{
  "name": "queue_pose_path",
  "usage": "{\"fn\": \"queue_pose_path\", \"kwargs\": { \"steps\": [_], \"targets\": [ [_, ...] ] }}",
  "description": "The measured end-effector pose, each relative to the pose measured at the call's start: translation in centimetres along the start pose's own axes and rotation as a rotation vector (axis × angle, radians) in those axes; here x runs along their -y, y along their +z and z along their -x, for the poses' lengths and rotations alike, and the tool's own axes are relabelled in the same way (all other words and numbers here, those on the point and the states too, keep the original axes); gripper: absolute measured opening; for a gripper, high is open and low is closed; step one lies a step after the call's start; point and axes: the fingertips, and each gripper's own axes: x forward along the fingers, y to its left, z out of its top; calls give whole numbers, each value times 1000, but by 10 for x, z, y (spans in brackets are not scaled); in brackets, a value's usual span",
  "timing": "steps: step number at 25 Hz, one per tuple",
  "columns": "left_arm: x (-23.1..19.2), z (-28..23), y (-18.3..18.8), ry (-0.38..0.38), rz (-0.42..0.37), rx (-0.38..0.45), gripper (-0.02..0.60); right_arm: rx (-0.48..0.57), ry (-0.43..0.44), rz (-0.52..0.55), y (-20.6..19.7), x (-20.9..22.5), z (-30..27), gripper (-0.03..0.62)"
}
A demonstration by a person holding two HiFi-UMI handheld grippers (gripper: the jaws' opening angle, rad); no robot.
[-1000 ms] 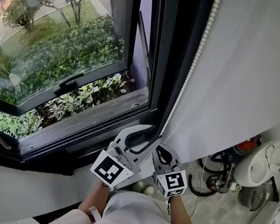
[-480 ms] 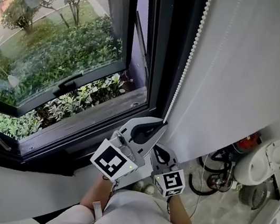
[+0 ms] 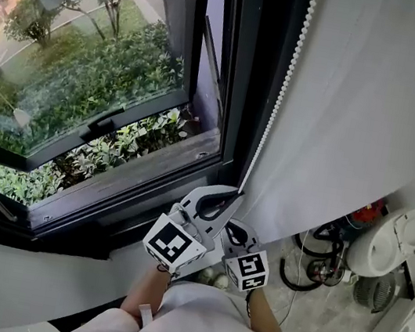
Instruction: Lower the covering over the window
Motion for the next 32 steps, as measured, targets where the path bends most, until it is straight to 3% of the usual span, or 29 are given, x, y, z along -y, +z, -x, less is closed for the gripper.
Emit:
{"fn": "queue_pose_path", "kwargs": {
  "steps": [10, 16, 22, 32],
  "targets": [
    [9, 5, -42, 5, 60, -47, 12, -110, 14, -30, -45, -4, -2, -5],
    [11, 9, -60, 19, 67, -69, 12, -112, -5, 13, -49, -5, 4, 5],
    [15, 13, -79, 24, 72, -99, 12, -31, 0, 16, -13, -2, 27, 96],
    [16, 17, -108, 22, 85, -130, 12, 188, -38, 60, 96, 17, 72, 100]
  ]
}}
